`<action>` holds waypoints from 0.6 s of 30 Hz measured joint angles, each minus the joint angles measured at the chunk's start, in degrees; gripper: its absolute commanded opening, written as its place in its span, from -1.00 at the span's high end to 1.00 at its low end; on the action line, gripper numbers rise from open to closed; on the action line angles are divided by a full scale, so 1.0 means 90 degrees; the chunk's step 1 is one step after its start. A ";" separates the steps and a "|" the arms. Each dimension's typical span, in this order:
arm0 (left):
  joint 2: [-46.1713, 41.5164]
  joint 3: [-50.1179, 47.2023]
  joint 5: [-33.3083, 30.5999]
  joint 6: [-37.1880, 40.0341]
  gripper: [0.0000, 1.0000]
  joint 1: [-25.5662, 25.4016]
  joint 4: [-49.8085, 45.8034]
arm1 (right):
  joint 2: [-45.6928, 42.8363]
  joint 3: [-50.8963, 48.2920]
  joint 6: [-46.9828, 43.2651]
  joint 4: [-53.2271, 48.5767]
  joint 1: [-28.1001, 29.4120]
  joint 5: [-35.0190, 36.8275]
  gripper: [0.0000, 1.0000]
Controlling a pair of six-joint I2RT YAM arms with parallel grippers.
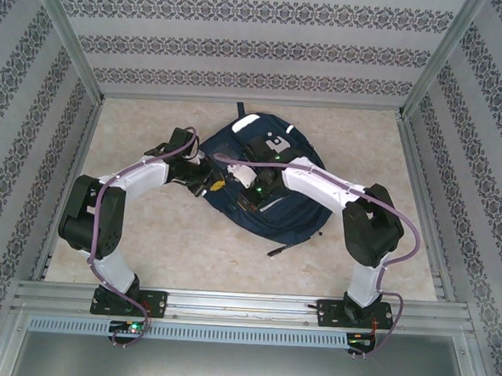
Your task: Pack books, pencil case, and school supplies into a backpack
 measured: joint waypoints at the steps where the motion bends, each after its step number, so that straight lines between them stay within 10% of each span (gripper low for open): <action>1: 0.0027 0.0029 0.0000 0.0051 1.00 0.0015 -0.0039 | -0.0051 -0.0073 0.0002 -0.0002 0.0012 0.0032 1.00; 14: 0.0500 0.0595 -0.0134 0.0670 0.99 0.0549 -0.0495 | -0.0886 -0.1263 0.0083 -0.0187 0.0223 0.0896 1.00; 18: 0.0777 0.0945 -0.0364 0.0918 0.29 0.1030 -0.0478 | -0.1081 -0.1486 0.0209 -0.0498 0.0226 0.0923 1.00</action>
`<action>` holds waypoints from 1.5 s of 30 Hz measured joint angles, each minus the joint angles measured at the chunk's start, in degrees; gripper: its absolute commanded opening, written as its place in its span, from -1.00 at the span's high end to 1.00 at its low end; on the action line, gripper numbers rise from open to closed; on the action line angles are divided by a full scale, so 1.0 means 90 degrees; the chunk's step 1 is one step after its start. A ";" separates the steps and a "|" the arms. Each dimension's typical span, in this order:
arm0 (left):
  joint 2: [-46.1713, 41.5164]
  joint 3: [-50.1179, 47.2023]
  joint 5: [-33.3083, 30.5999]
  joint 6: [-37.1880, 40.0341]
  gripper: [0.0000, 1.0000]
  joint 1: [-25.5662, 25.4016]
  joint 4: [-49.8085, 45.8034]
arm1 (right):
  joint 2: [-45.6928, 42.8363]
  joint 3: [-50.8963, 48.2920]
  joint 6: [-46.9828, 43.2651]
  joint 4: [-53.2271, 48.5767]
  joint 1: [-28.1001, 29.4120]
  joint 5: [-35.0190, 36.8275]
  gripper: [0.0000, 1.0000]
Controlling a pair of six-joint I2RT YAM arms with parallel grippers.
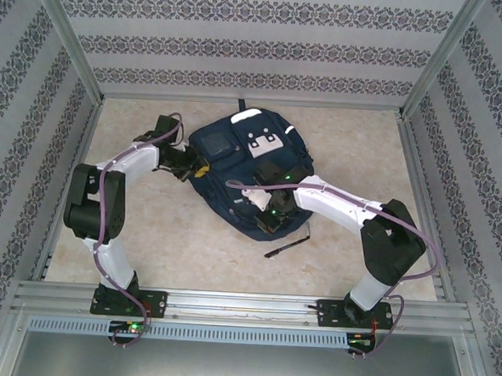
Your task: Pack books, pencil case, and school supplies into a backpack
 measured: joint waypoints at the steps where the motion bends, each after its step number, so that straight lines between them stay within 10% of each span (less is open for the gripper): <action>1: 0.0061 0.0058 -0.0005 0.0041 0.19 0.0090 0.0002 | 0.0000 0.0000 0.0039 -0.0010 0.0007 -0.0019 1.00; 5: -0.0041 -0.0041 -0.0017 0.0100 -0.03 0.0109 -0.0002 | -0.0002 0.0000 0.0282 0.0070 0.0010 -0.0163 1.00; 10: -0.0925 -0.0831 -0.0032 -0.0002 -0.05 -0.0379 -0.0117 | -0.0100 0.0000 0.0957 0.0537 0.0041 -0.0493 0.55; 20: -0.0916 -0.1282 -0.0425 -0.0498 0.01 -0.1112 0.0066 | 0.0148 0.0440 0.2759 0.1673 0.0690 -0.0328 0.53; 26: -0.0418 -0.1141 -0.0801 -0.0665 0.28 -0.1343 0.0158 | 0.0141 0.0202 0.3089 0.1977 0.0673 -0.0160 0.52; 28: -0.0316 -0.1095 -0.0886 -0.0714 1.00 -0.1399 0.0233 | 0.0070 0.0022 0.3145 0.2096 0.0673 -0.0165 0.43; 45: -0.1144 -0.0789 -0.0238 -0.1863 1.00 -0.1615 0.0393 | -0.0180 -0.0126 0.4507 0.2030 0.0374 -0.0641 0.19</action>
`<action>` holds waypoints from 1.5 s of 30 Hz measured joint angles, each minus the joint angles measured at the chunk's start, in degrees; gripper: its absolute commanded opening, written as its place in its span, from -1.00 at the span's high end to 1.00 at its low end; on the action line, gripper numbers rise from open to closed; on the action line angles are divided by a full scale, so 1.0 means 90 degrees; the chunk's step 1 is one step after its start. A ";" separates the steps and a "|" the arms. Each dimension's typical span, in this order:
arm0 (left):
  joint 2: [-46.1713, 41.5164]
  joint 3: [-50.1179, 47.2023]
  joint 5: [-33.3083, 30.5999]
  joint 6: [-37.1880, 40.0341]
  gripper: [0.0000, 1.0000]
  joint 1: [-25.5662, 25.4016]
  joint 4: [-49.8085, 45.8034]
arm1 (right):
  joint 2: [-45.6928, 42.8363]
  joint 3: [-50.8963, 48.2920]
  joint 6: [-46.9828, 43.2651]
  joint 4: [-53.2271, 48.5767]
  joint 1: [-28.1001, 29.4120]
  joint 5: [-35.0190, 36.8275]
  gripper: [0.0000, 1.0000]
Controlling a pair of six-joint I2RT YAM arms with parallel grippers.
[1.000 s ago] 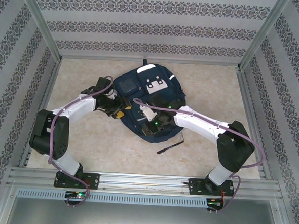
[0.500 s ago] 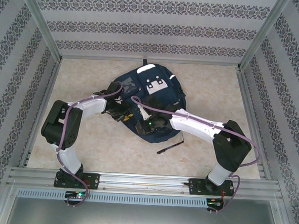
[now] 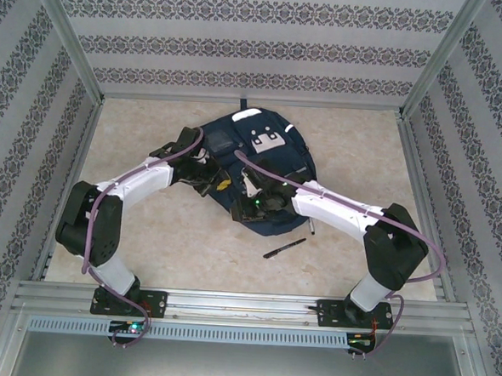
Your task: Pack books, pencil case, and school supplies into a backpack
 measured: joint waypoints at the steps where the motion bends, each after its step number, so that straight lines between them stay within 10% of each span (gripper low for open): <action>1: -0.0005 0.0000 0.0019 -0.0066 1.00 -0.0010 0.0032 | -0.0002 0.0000 0.0104 -0.0007 0.0000 0.0056 0.18; 25: 0.0000 -0.0075 0.0199 -0.0918 1.00 -0.0396 0.0940 | -0.0840 -0.0976 0.0663 0.0500 0.0452 0.3121 -0.10; 45: 0.0090 -0.0114 -0.0041 -0.1129 1.00 -0.0442 0.1163 | -0.0724 -0.1462 0.0712 0.1647 -0.0121 0.2266 0.20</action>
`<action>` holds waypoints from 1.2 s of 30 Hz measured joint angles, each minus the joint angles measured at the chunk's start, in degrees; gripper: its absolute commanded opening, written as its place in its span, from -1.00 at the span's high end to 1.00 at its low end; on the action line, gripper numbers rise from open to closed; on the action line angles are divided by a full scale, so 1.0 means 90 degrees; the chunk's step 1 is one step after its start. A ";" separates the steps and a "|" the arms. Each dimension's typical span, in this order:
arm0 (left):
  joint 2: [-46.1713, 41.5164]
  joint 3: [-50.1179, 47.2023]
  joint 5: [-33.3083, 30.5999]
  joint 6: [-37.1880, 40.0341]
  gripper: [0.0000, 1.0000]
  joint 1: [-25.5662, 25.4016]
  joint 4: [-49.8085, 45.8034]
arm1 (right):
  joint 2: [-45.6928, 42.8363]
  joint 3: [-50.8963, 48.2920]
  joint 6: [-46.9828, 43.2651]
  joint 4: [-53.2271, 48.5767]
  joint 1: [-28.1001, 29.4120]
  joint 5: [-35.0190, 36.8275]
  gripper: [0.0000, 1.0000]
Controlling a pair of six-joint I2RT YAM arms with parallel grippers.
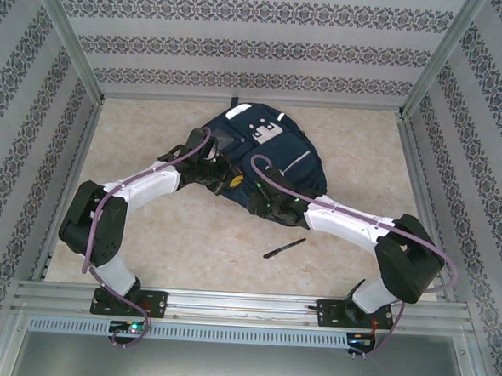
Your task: Pack books, pencil case, and school supplies into a backpack
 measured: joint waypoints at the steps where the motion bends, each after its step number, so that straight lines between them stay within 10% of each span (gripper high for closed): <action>1: 0.0000 0.0000 -0.0002 0.0000 1.00 0.0000 0.0002 | 0.0000 -0.0041 -0.0034 0.0092 -0.0015 -0.0070 0.20; 26: 0.0112 0.0000 0.0007 -0.0019 1.00 -0.0024 0.0131 | -0.0041 -0.0787 -0.0199 0.1523 -0.0595 -0.1365 0.50; 31: 0.0148 0.0000 0.0002 -0.0019 1.00 -0.0024 0.0131 | 0.0223 -0.0750 -0.0022 0.1678 -0.0639 -0.1394 0.97; 36: 0.0172 0.0000 0.0007 -0.0012 1.00 -0.0022 0.0160 | 0.0257 -0.0719 0.0328 0.1671 -0.0636 -0.1214 1.00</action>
